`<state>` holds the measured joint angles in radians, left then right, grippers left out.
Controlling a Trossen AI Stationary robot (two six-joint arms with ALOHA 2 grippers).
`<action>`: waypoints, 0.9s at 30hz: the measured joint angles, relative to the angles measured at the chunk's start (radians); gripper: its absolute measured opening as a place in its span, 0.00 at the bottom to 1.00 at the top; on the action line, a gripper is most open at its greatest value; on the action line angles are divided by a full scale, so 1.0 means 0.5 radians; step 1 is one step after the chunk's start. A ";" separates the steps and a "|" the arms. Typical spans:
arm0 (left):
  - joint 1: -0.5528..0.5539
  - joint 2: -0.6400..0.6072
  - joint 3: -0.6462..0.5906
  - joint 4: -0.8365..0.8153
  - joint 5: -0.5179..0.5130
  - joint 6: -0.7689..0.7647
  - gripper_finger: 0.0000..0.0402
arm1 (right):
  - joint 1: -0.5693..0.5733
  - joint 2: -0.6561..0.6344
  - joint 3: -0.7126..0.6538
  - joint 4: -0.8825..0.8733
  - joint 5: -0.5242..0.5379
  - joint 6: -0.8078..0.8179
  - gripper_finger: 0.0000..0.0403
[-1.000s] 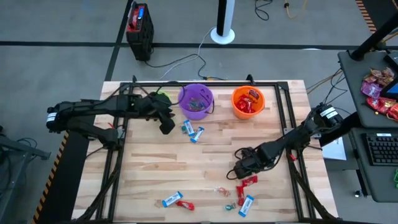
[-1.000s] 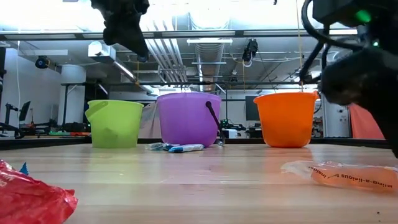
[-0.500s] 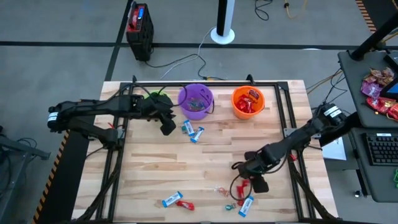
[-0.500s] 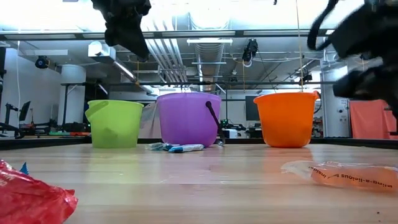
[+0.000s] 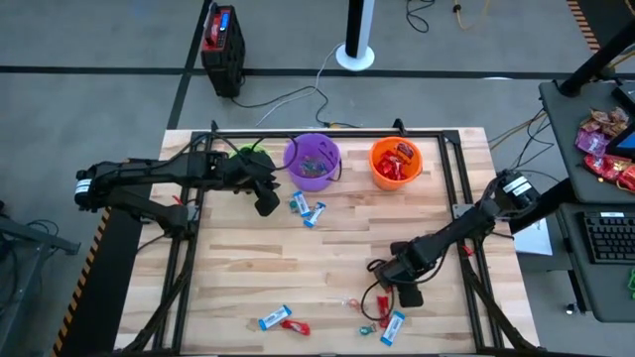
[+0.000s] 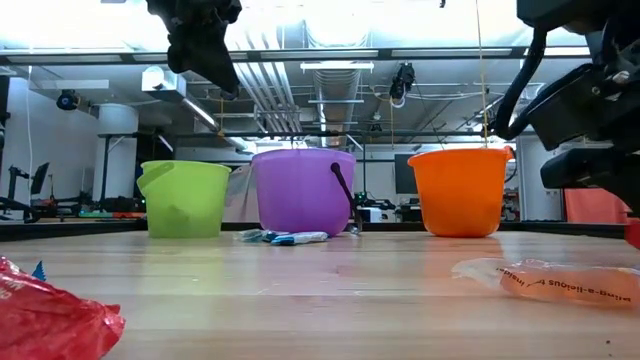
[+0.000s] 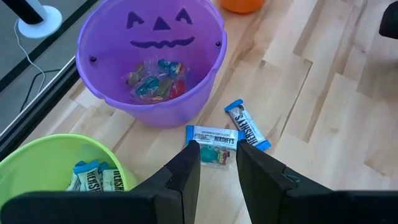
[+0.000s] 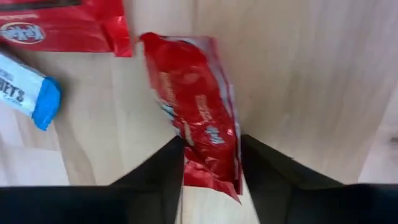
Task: Sort candy by brand, put in halloween buckets
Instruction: Put the red chocolate into the orange bucket
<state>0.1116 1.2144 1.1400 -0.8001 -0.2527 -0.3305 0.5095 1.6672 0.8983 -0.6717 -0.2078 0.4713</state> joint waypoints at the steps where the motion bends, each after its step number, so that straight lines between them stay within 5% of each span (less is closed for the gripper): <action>1: 0.000 0.000 0.000 0.000 0.000 0.000 0.22 | 0.000 0.000 0.004 -0.005 0.006 0.000 0.31; 7: 0.000 0.000 0.000 -0.002 0.000 0.000 0.22 | -0.008 -0.082 0.042 0.007 -0.007 0.077 0.06; 15: -0.009 0.001 0.000 -0.010 0.077 0.000 0.22 | -0.247 -0.345 0.270 -0.030 0.370 0.196 0.07; 20: -0.053 0.001 0.000 -0.057 0.316 -0.112 0.22 | -0.719 -0.414 0.761 -0.256 0.997 0.239 0.07; 27: -0.233 0.004 0.000 -0.238 0.831 -0.489 0.22 | -1.642 -0.252 1.389 -1.340 0.985 0.212 0.07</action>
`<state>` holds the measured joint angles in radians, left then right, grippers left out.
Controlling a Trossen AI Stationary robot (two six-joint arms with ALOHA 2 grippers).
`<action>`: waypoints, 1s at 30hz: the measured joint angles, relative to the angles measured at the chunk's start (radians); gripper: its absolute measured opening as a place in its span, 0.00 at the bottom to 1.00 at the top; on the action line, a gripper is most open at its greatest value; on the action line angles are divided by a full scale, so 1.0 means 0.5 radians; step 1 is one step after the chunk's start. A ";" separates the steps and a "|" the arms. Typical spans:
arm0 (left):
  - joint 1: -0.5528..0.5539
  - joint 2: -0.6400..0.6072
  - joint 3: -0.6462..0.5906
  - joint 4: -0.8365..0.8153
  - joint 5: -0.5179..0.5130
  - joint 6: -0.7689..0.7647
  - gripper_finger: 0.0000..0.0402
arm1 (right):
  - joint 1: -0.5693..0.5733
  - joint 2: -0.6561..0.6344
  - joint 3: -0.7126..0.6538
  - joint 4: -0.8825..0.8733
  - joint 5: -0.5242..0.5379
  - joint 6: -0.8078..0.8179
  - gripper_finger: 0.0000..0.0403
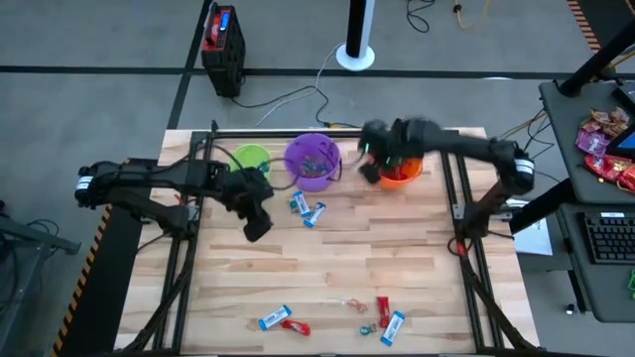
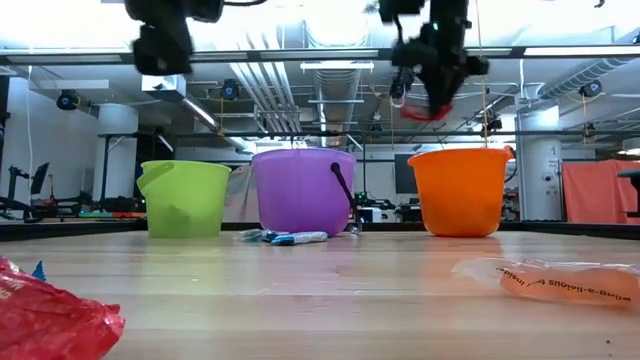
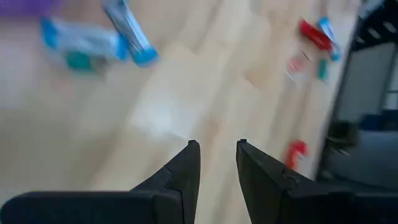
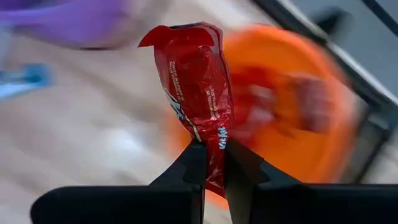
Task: Sort candy by brand, put in halloween buckets
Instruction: Put the red chocolate into the orange bucket, then put the white chocolate into the green bucket
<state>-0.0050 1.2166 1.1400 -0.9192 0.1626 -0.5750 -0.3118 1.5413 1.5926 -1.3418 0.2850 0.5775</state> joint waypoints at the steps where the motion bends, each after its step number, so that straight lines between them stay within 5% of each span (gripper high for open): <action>1: -0.046 0.002 0.000 -0.015 0.032 -0.086 0.22 | -0.110 0.025 0.052 -0.112 -0.026 -0.034 0.07; 6: -0.344 0.041 0.000 0.001 0.023 -0.489 0.22 | -0.457 0.078 0.086 -0.237 -0.375 -0.257 0.08; 16: -0.789 0.308 0.000 0.360 -0.085 -0.829 0.24 | -0.543 0.079 0.062 -0.255 -0.367 -0.500 0.32; 21: -0.914 0.525 0.021 0.592 0.023 -0.847 0.33 | -0.539 0.076 0.061 -0.244 -0.361 -0.601 0.43; 30: -1.267 1.019 0.230 0.579 -0.100 -0.828 0.54 | -0.522 0.064 0.061 -0.188 -0.361 -0.714 0.52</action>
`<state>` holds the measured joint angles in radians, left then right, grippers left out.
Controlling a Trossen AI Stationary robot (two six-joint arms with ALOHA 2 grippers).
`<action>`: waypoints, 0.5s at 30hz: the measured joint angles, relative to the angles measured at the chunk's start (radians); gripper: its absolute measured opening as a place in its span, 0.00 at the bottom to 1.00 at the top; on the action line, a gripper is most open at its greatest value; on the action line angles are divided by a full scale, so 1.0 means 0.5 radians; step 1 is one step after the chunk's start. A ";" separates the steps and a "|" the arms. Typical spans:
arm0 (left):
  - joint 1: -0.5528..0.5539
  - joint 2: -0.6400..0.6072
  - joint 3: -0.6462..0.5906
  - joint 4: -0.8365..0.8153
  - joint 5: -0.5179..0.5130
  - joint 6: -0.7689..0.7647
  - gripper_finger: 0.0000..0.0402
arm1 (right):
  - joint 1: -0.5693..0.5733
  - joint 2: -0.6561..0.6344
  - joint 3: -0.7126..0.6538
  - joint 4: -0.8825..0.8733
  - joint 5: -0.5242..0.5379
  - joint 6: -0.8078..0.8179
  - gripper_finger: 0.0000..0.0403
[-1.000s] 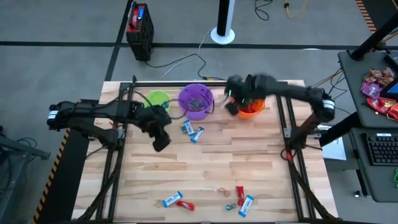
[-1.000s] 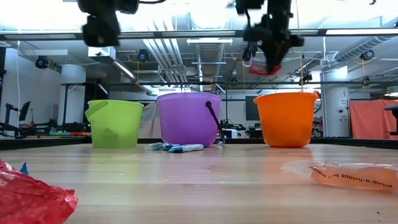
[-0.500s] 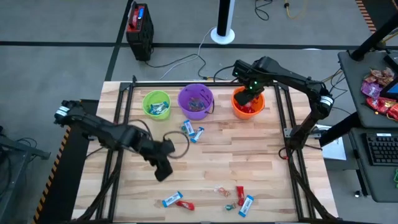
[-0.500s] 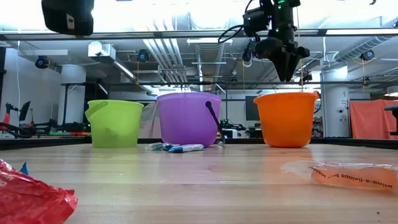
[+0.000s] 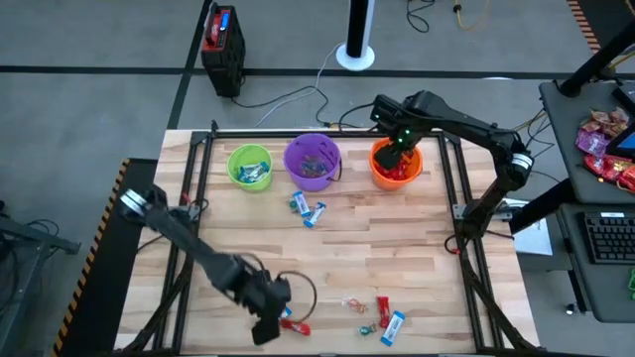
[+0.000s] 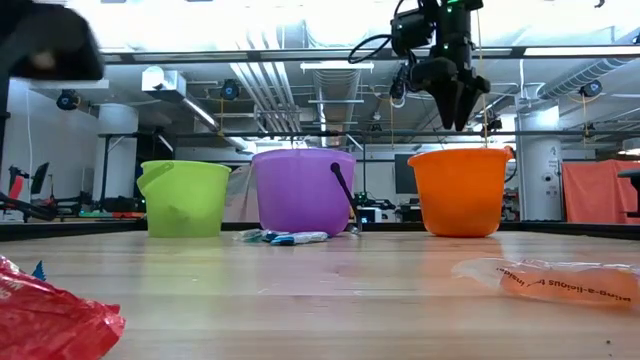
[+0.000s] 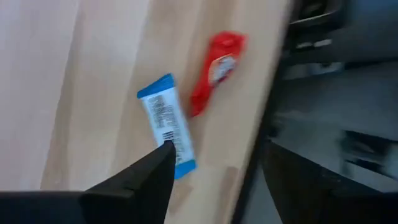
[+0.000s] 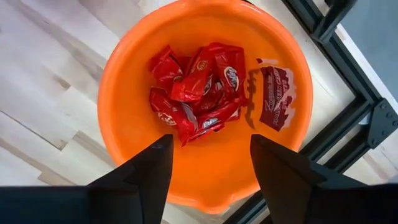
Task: Sort candy by brand, put in halloween buckets
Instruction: Put the white chocolate into the green bucket
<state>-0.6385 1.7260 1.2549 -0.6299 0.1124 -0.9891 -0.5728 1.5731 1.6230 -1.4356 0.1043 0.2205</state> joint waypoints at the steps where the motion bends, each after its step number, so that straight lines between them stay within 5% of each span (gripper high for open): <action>1: -0.034 0.055 0.023 -0.029 -0.062 -0.036 0.55 | 0.011 -0.001 0.000 0.005 -0.001 -0.009 0.52; 15: -0.112 0.484 0.089 -0.120 -0.193 -0.186 0.54 | 0.172 -0.004 0.000 0.018 -0.008 -0.078 0.52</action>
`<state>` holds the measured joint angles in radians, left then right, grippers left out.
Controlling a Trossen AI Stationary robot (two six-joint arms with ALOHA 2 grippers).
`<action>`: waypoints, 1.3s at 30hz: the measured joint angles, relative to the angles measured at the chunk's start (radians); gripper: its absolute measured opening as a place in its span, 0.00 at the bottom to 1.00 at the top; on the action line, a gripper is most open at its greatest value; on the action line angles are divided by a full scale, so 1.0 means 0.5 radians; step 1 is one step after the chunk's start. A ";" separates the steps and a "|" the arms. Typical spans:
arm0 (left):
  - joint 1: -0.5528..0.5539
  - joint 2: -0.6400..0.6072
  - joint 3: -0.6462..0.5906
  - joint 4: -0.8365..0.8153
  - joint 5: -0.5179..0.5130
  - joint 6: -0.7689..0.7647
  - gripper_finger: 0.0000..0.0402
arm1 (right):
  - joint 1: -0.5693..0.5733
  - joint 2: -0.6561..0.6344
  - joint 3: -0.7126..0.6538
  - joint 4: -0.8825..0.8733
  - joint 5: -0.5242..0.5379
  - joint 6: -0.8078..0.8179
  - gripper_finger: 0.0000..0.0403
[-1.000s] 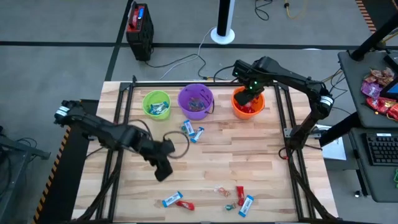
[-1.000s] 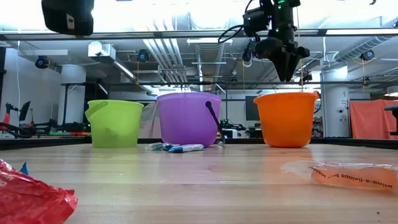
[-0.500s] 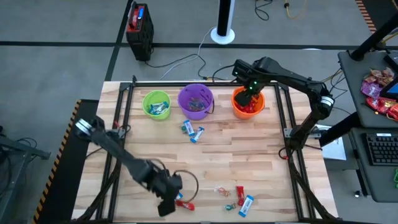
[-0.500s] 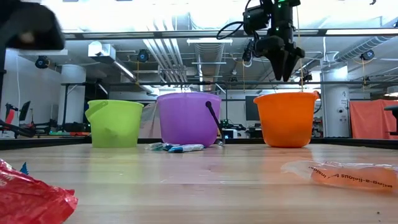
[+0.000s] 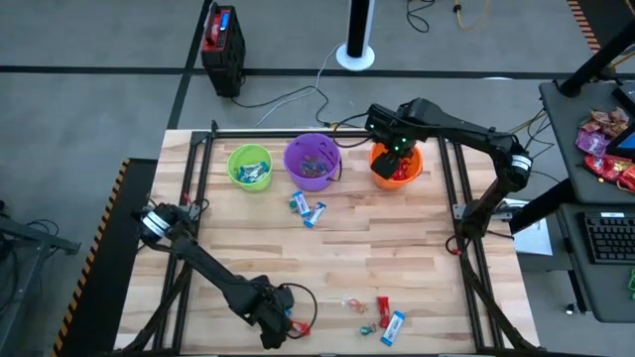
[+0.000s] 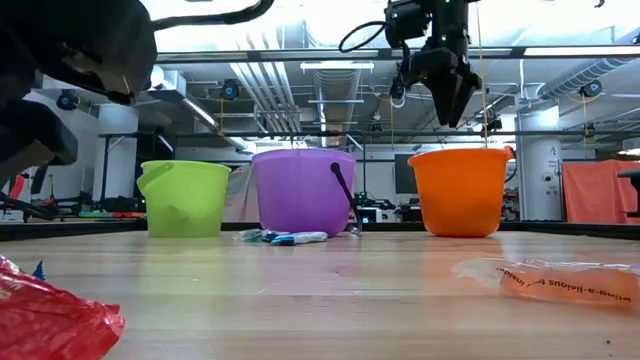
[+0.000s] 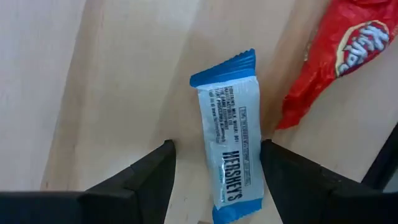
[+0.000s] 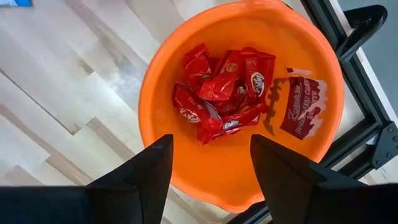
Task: Sort candy by brand, put in halloween buckets
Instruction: Put the white chocolate into the green bucket
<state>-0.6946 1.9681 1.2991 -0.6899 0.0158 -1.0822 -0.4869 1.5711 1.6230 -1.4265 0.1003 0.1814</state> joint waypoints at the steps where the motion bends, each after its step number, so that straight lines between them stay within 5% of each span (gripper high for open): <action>1: -0.004 0.010 0.000 0.003 0.000 0.002 0.54 | 0.008 0.000 0.000 0.000 0.000 0.000 0.51; 7: -0.033 0.067 0.004 0.004 -0.071 0.009 0.45 | 0.051 -0.001 0.000 0.000 0.000 0.002 0.51; 16: -0.035 0.044 -0.006 0.009 -0.119 0.013 0.09 | 0.063 -0.001 0.000 0.023 -0.006 0.003 0.51; 32: -0.015 -0.280 -0.015 -0.042 -0.172 -0.003 0.02 | 0.063 -0.002 0.000 0.061 -0.007 0.003 0.51; 36: 0.129 -0.537 0.062 -0.293 -0.264 -0.077 0.02 | 0.063 -0.008 -0.001 0.061 -0.007 0.003 0.51; 39: 0.334 -0.761 0.152 -0.673 -0.527 -0.075 0.02 | 0.063 -0.019 -0.001 0.061 -0.009 0.010 0.51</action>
<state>-0.5274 1.5877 1.3750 -1.0266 -0.2475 -1.1196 -0.4557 1.5616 1.6226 -1.3960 0.0956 0.1862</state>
